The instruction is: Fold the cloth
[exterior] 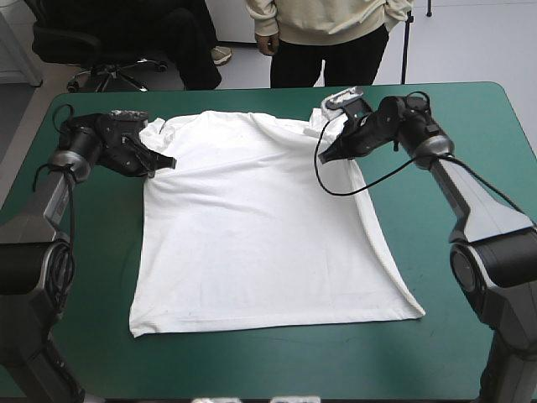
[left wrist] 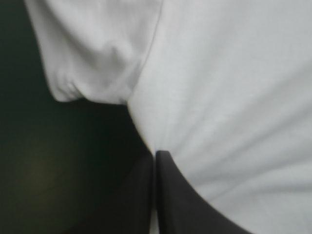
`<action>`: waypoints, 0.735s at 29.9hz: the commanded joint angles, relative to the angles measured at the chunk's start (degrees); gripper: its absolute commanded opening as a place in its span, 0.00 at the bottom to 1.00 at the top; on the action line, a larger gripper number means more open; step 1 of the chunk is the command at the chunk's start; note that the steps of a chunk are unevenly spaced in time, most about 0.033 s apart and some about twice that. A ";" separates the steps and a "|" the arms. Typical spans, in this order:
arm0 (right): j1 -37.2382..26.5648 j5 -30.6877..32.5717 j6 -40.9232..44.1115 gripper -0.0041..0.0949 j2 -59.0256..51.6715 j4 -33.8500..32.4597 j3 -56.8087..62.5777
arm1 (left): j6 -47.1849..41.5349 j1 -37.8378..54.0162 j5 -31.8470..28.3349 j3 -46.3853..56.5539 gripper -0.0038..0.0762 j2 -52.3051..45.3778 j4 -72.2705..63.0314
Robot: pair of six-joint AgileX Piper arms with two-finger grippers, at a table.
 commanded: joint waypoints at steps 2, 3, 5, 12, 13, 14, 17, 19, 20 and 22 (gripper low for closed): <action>-0.64 -1.33 -0.70 0.02 -11.40 0.70 -1.43 | -0.48 0.47 -0.69 -4.19 0.03 -9.43 -0.32; -0.64 -1.33 -0.94 0.02 -13.36 0.70 -1.43 | -0.48 0.47 -0.69 -5.12 0.03 -10.76 -0.32; -0.64 -1.44 -0.94 0.02 -17.36 0.70 -1.43 | -0.48 0.47 -0.69 -6.88 0.03 -13.05 -0.32; -0.64 -2.97 -1.53 0.02 -30.92 -1.42 -1.43 | 0.25 0.47 2.91 -15.35 0.03 -23.78 0.97; -0.64 -2.97 -1.53 0.02 -32.48 -1.76 -1.43 | 0.62 0.47 3.43 -16.29 0.03 -25.25 0.97; -0.64 -2.85 -1.53 0.02 -34.72 -2.54 -1.43 | 0.98 0.47 3.90 -17.30 0.03 -26.64 0.97; -0.64 -1.73 -1.53 0.02 -39.53 -3.77 -1.43 | 0.72 0.47 4.24 -18.72 0.03 -30.34 0.97; -0.64 -1.21 -1.04 0.02 -42.34 -5.86 -1.43 | 0.71 0.47 2.82 -18.61 0.03 -32.44 0.84; -0.64 -0.91 -0.27 0.02 -43.35 -7.36 -1.43 | 0.71 0.44 2.20 -18.61 0.03 -32.84 0.74; -0.64 -0.91 1.49 0.02 -44.37 -10.97 -1.43 | 0.71 0.44 1.05 -18.61 0.03 -33.13 0.74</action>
